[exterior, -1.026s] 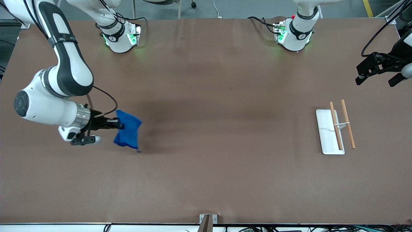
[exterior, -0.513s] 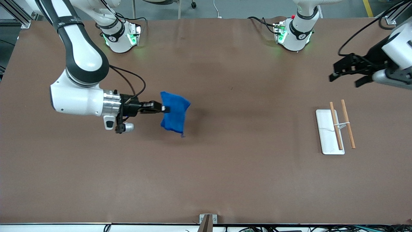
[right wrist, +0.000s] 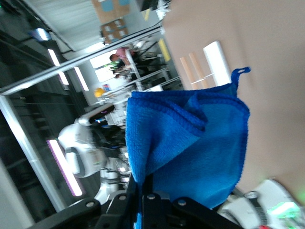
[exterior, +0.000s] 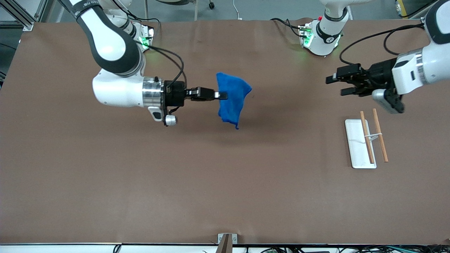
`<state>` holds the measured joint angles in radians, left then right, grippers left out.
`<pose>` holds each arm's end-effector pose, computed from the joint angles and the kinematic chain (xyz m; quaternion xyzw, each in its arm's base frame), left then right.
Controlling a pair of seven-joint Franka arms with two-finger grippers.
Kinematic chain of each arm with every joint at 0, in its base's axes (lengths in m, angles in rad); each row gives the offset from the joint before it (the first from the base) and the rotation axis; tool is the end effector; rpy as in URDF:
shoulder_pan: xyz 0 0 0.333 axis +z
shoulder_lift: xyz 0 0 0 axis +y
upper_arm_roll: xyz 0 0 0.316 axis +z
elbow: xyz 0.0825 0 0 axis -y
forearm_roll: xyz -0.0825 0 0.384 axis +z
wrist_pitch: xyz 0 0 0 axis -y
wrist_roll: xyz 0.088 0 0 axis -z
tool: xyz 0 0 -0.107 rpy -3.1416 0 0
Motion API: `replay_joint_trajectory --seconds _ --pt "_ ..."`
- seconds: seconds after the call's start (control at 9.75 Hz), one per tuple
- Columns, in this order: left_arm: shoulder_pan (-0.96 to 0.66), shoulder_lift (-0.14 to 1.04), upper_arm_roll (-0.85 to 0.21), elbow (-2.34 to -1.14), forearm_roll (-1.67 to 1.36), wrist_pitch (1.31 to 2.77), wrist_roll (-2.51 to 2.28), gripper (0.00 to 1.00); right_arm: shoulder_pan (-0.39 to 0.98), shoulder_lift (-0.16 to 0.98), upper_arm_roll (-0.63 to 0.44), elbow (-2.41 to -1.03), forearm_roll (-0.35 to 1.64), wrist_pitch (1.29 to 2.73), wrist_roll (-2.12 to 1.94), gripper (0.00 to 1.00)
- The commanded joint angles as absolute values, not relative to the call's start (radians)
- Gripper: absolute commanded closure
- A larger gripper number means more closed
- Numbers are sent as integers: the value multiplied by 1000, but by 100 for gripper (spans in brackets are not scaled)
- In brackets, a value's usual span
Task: Right arm passes towel to left arm to hang
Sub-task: 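Lift the towel with the right gripper while the left gripper approaches, then grasp the towel with the left gripper beside the right gripper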
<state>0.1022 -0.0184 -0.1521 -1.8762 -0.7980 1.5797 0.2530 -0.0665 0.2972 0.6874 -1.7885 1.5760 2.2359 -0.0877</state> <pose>0.5282 -0.1030 0.5243 0.9113 -0.0809 -0.0882 0.3940 0.5401 0.3734 0.4732 -0.7327 0.1422 0.1290 0.6530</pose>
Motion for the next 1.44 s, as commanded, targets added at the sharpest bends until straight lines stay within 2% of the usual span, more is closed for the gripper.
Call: replay_joint_trajectory --seconds 0.0,0.21,0.62,0.92,1.23,1.33 --pt "78 -15 -155 -2037 -976 1632 372 0 -55 287 699 -1793 1806 2234 -206 100" --pt "54 0 -166 -2149 -1235 1647 461 0 -22 299 706 -1795 1928 2226 -325 100" --pt "21 23 -228 -2160 -1495 1673 399 1 -20 305 732 -1795 1960 2204 -408 100" --pt "23 37 -330 -2158 -1598 1827 394 1 -18 305 732 -1795 1962 2204 -422 100" --pt "20 43 -354 -2143 -1631 1891 385 28 -18 305 733 -1795 1962 2206 -423 100" --pt "20 54 -354 -2125 -1632 1905 385 62 -18 305 733 -1796 1962 2206 -425 100"
